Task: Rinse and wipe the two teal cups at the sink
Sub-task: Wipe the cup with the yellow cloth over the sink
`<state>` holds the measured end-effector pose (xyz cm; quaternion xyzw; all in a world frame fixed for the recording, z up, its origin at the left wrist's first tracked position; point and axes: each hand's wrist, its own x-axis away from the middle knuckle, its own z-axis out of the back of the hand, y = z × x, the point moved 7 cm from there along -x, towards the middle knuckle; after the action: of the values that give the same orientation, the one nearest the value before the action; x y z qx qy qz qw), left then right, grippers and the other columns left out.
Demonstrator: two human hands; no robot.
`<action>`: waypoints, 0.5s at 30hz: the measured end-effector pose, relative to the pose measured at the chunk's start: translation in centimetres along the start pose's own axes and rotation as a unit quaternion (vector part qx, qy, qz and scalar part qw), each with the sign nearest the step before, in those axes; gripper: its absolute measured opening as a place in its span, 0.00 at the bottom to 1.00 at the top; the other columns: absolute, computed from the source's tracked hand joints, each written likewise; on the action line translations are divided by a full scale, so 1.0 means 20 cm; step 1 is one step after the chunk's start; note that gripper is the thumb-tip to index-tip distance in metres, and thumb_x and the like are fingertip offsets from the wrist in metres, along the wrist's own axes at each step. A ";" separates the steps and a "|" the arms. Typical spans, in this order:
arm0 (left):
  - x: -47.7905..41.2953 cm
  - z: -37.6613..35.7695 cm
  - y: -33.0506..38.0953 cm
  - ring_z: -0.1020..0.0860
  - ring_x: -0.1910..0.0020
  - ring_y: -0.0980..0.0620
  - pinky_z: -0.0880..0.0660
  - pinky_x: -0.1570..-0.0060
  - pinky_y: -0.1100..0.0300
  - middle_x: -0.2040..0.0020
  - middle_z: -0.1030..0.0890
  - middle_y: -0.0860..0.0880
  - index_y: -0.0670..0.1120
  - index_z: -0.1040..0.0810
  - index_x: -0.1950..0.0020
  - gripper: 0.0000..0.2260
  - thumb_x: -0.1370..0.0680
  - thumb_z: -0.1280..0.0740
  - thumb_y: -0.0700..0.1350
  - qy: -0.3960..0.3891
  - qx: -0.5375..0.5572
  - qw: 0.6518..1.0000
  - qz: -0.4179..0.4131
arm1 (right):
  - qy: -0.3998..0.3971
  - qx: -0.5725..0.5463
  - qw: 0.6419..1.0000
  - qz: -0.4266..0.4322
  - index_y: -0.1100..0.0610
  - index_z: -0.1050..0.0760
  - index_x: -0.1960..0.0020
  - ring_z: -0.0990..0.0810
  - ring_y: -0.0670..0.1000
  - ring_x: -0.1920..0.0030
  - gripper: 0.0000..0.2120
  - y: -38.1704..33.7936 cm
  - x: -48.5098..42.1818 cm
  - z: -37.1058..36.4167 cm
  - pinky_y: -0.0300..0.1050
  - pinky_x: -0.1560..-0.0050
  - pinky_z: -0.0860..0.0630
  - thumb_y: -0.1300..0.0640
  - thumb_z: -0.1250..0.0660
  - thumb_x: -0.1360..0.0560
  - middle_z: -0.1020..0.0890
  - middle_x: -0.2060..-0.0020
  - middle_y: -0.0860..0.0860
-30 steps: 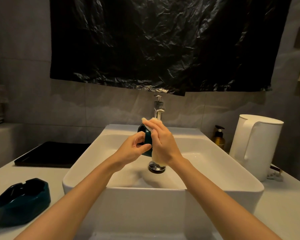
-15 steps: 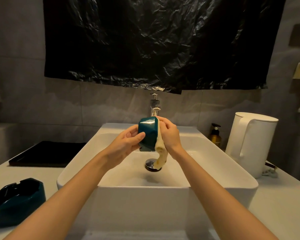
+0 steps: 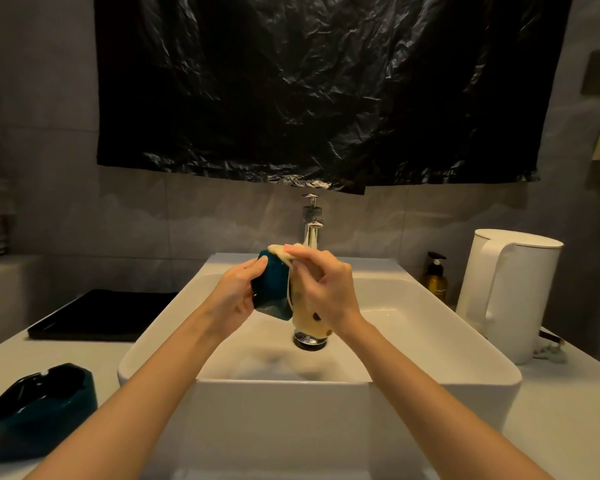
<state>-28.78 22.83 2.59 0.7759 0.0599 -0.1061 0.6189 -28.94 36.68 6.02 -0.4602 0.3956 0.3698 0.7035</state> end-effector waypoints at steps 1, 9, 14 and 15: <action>0.00 0.01 0.00 0.24 0.44 0.47 0.26 0.44 0.54 0.45 0.20 0.42 0.46 0.23 0.40 0.13 0.19 0.42 0.48 0.006 -0.007 1.000 -0.001 | -0.012 0.019 0.999 0.045 0.55 0.20 0.42 0.21 0.46 0.51 0.13 -0.03 0.01 -0.02 0.37 0.50 0.24 0.63 0.33 0.24 0.17 0.46 0.49; -0.01 0.04 -0.01 0.23 0.51 0.50 0.25 0.52 0.58 0.53 0.20 0.46 0.45 0.23 0.45 0.10 0.19 0.42 0.47 0.048 0.046 0.997 0.026 | -0.046 0.069 0.996 0.025 0.55 0.26 0.33 0.26 0.52 0.54 0.19 0.01 0.02 -0.06 0.43 0.57 0.25 0.64 0.37 0.23 0.18 0.45 0.55; 0.00 0.06 0.00 0.23 0.53 0.52 0.25 0.56 0.60 0.53 0.20 0.47 0.44 0.23 0.44 0.11 0.19 0.41 0.47 0.051 0.082 0.995 0.038 | -0.067 0.095 0.992 0.047 0.56 0.28 0.31 0.28 0.52 0.54 0.20 -0.01 0.02 -0.08 0.45 0.54 0.24 0.64 0.39 0.23 0.20 0.41 0.55; 0.01 0.06 -0.01 0.23 0.54 0.52 0.25 0.56 0.60 0.55 0.20 0.47 0.44 0.23 0.45 0.10 0.19 0.41 0.47 0.053 0.080 0.994 0.042 | -0.060 0.098 0.993 0.008 0.56 0.30 0.30 0.29 0.50 0.52 0.20 0.02 0.01 -0.07 0.46 0.52 0.25 0.64 0.40 0.22 0.20 0.41 0.55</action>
<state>-28.81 21.70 2.21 0.8295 0.0512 -0.0437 0.5544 -29.57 35.54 5.26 -0.3630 0.3905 0.3619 0.7647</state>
